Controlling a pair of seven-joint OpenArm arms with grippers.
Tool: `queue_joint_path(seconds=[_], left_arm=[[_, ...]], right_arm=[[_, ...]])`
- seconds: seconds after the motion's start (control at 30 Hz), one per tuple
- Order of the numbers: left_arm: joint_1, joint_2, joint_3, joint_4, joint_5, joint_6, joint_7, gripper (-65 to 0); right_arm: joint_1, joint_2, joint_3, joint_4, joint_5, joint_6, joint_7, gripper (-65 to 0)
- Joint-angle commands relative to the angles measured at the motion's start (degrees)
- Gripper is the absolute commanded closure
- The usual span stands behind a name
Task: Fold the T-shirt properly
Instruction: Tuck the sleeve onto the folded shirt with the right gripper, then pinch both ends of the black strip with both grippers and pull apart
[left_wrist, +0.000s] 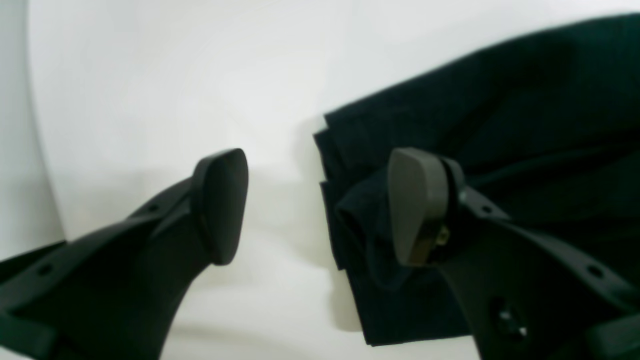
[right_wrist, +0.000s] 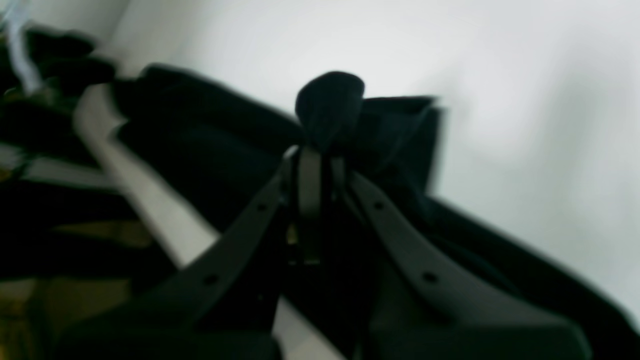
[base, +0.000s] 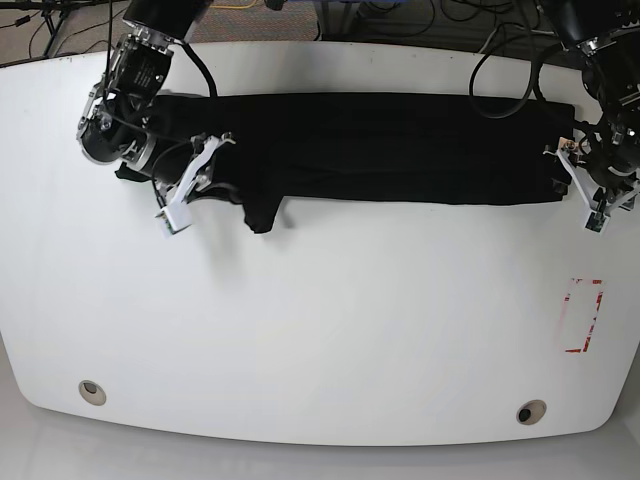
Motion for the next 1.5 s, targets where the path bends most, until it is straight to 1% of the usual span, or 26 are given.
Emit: queue_joint_path(seconds=[0.0,0.1,0.27,0.33,0.37,0.43,0.57,0.63,0.67,0.73,0.77,0.87,1.0,1.07,1.13,1.17,1.2,1.23,1.27,1.3,1.33,1.37,1.4,1.47], left_arm=[[-0.68,-0.92,-0.27,0.25,-0.31,0.14,-0.91,-39.9],[-0.68,-0.92,-0.27,0.25,-0.31,0.14,-0.91,-39.9],[-0.68,-0.92,-0.27,0.25,-0.31,0.14,-0.91,-39.7],[-0.68,-0.92,-0.27,0.25,-0.31,0.14,-0.91,-39.7],[-0.68,-0.92,-0.27,0.25,-0.31,0.14,-0.91,-39.7],[-0.68,-0.92,-0.27,0.25,-0.31,0.14,-0.91,-39.7],[-0.68,-0.92,-0.27,0.25,-0.31,0.14,-0.91,-39.7],[-0.68,-0.92,-0.27,0.25,-0.31,0.14,-0.91,-39.7],[-0.68,-0.92,-0.27,0.25,-0.31,0.14,-0.91,-39.7],[-0.59,-0.92,-0.27,0.43,-0.31,0.14,-0.91,-39.7],[-0.59,-0.92,-0.27,0.6,-0.4,0.14,-0.91,-39.7],[-0.42,-0.75,0.08,1.31,-0.49,0.14,-0.83,-39.7],[-0.33,1.36,-0.18,4.12,-0.49,0.14,-0.56,-39.7],[-0.06,2.68,-1.15,5.53,-0.49,0.14,-0.56,-39.7],[0.9,4.35,-2.46,6.58,-0.49,0.14,-0.47,-39.7],[1.34,5.5,-3.17,7.02,-0.49,0.14,-0.56,-39.7],[1.52,6.2,-3.61,7.28,-0.49,0.14,-0.65,-39.7],[1.61,7.17,-4.4,7.55,-0.49,0.14,-0.74,-39.7],[1.69,8.22,-5.1,7.64,-0.49,0.14,-0.74,-39.7],[1.87,8.84,-5.54,7.64,-0.49,0.14,-0.83,-39.7],[1.87,9.72,-5.98,7.64,-0.49,0.14,-0.83,-39.7],[1.96,10.51,-6.33,7.55,-0.49,0.14,-0.91,-39.7],[2.13,11.03,-6.6,7.55,-0.4,0.14,-0.91,-39.7],[3.45,12.0,-6.77,7.46,-0.4,0.14,-1.09,-39.4]], right_arm=[[-1.12,1.83,-2.65,1.13,4.81,0.1,1.12,0.0],[-3.05,3.15,-6.25,1.3,7.19,0.1,1.12,0.0],[-5.16,3.77,-11.44,1.04,7.54,0.1,1.12,-0.5],[-5.6,3.85,-13.28,0.86,7.45,0.1,1.12,-3.2],[-5.87,3.94,-13.99,0.86,7.45,0.1,1.12,-5.7],[-6.31,4.03,-15.04,0.95,7.45,0.1,1.12,-14.1],[-7.54,4.47,-15.13,1.22,7.45,0.1,1.12,-39.0],[-7.71,5.0,-14.95,1.13,7.63,0.1,1.12,-50.1],[-7.71,5.17,-14.78,1.13,7.71,0.1,1.12,-53.3],[-7.89,5.7,-13.63,1.13,7.89,0.1,1.12,-62.6],[-7.89,5.96,-13.19,1.13,7.89,0.1,1.12,-65.0],[-8.06,6.32,-10.47,1.22,7.89,0.1,1.12,-65.0],[-8.59,6.76,-6.25,1.22,7.19,0.1,1.17,-64.2],[-8.94,7.46,-3.79,1.3,6.31,0.1,2.05,-61.0],[-9.65,7.9,-1.59,1.83,5.25,0.1,3.1,-56.1],[-10.09,7.9,-0.45,2.18,4.55,0.1,3.72,-51.8],[-10.35,7.81,0.26,2.45,3.85,0.1,4.07,-49.0],[-10.79,7.63,1.05,2.89,2.79,0.1,4.59,-43.8],[-11.23,7.63,1.84,3.59,1.38,0.1,5.12,-36.9],[-11.49,7.55,2.1,4.03,0.42,0.1,5.74,-32.2],[-12.02,7.46,2.28,4.47,-0.99,0.1,6.7,-25.7],[-12.72,7.28,2.28,4.73,-2.4,0.1,7.94,-18.7],[-13.25,6.84,2.28,5.0,-3.45,0.1,9.08,-13.6],[-14.57,6.23,2.1,5.26,-6.88,0.1,11.8,-1.3]])
